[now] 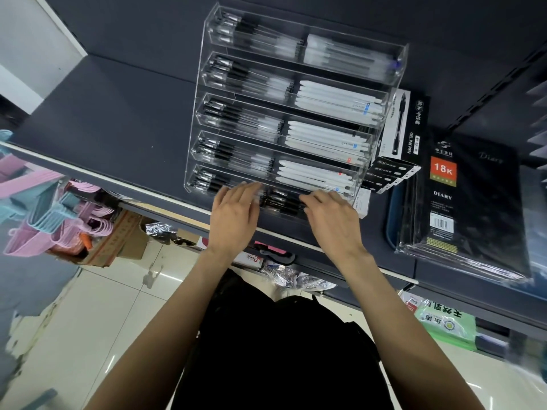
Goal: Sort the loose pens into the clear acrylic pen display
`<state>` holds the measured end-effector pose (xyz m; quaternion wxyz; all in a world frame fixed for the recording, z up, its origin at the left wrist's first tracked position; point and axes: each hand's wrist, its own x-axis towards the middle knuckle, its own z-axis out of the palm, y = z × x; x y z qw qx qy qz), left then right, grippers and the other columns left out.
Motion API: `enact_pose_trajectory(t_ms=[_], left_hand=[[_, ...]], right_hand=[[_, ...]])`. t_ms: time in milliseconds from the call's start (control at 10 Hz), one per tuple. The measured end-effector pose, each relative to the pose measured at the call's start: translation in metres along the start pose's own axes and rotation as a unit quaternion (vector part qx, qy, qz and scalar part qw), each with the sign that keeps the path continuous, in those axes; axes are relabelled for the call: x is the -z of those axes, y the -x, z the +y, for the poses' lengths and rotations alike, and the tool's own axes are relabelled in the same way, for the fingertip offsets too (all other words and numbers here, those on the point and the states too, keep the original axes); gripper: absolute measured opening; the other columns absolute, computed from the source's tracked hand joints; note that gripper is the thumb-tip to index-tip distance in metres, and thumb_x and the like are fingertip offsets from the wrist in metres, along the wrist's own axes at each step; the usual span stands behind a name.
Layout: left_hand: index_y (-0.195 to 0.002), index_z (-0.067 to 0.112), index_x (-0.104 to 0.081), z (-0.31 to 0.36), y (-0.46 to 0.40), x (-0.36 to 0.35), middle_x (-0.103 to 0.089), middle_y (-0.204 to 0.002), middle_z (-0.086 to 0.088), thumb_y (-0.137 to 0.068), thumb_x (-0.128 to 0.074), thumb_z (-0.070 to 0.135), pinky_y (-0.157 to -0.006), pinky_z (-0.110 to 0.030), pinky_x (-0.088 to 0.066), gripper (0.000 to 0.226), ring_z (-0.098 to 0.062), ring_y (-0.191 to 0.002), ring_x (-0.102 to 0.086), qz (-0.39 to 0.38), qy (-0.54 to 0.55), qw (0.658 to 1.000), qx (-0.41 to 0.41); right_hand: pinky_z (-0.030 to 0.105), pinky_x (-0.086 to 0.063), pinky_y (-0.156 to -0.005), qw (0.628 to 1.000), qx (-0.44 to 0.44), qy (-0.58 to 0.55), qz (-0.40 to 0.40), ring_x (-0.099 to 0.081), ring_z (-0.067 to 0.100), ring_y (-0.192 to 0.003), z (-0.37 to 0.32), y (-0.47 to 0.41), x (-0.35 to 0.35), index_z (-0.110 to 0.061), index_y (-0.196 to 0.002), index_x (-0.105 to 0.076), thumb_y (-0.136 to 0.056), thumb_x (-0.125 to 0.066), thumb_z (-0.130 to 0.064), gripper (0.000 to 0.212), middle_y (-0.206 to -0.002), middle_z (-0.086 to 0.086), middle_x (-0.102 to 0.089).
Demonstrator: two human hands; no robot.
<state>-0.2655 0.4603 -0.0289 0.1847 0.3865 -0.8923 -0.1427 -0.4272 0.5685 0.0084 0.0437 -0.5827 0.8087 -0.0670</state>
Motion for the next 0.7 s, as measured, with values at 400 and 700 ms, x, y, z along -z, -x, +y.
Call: enact_pose_trajectory(t_ms=[400,700], left_hand=[[-0.137,0.015,-0.05,-0.028,0.005,0.007,-0.051,-0.141,-0.001,-0.098,-0.024,0.035,-0.117,-0.051,-0.014,0.051,-0.019,-0.137,-0.038,-0.092,-0.086,0.992,-0.026],[-0.125,0.011,-0.059,-0.038,0.002,0.033,-0.065,-0.12,-0.008,-0.096,-0.034,0.029,-0.107,-0.046,-0.036,0.043,-0.029,-0.117,-0.056,-0.028,0.01,0.999,-0.025]], right_hand=[[0.041,-0.032,-0.105,0.993,0.08,-0.023,-0.08,-0.04,0.024,-0.13,-0.011,0.011,-0.007,-0.018,-0.139,-0.044,-0.099,-0.042,-0.033,0.043,-0.145,-0.003,-0.043],[0.046,-0.037,-0.099,0.991,-0.011,-0.071,0.112,-0.055,0.025,-0.11,-0.032,0.016,0.005,-0.018,-0.115,-0.065,-0.089,-0.059,-0.026,0.028,-0.112,0.001,-0.066]])
